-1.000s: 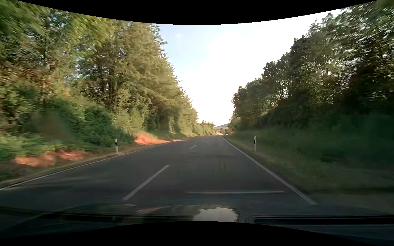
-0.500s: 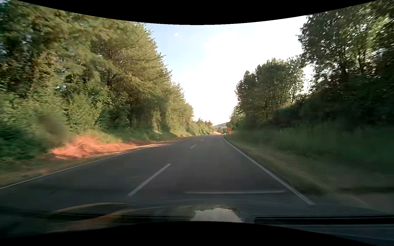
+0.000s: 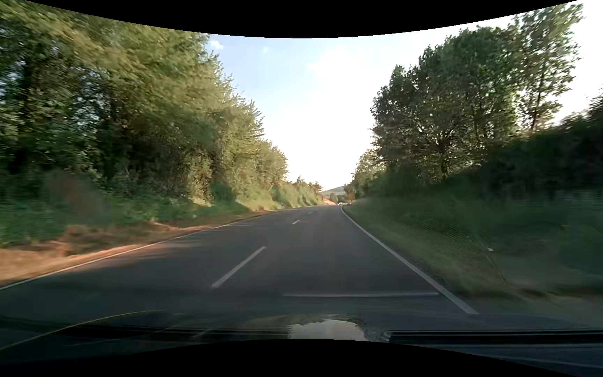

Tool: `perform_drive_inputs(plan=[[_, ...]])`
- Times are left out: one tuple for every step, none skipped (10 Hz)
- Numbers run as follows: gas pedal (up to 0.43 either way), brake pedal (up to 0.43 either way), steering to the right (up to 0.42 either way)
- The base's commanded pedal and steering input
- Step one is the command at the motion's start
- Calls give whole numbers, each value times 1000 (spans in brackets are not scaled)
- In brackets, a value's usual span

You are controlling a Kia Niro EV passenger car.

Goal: Follow the waypoints while adhering to traffic rules and regulations

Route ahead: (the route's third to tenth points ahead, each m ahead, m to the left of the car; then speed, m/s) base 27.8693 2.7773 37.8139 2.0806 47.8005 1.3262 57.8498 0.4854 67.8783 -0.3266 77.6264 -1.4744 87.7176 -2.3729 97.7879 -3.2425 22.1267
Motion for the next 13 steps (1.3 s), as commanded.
perform_drive_inputs(plan=[[0,189,4],[0,189,4],[0,189,4],[0,189,4],[0,183,4],[0,177,4],[0,171,4],[0,165,4],[0,159,4],[0,152,4],[0,146,4],[0,134,5],[0,140,5]])
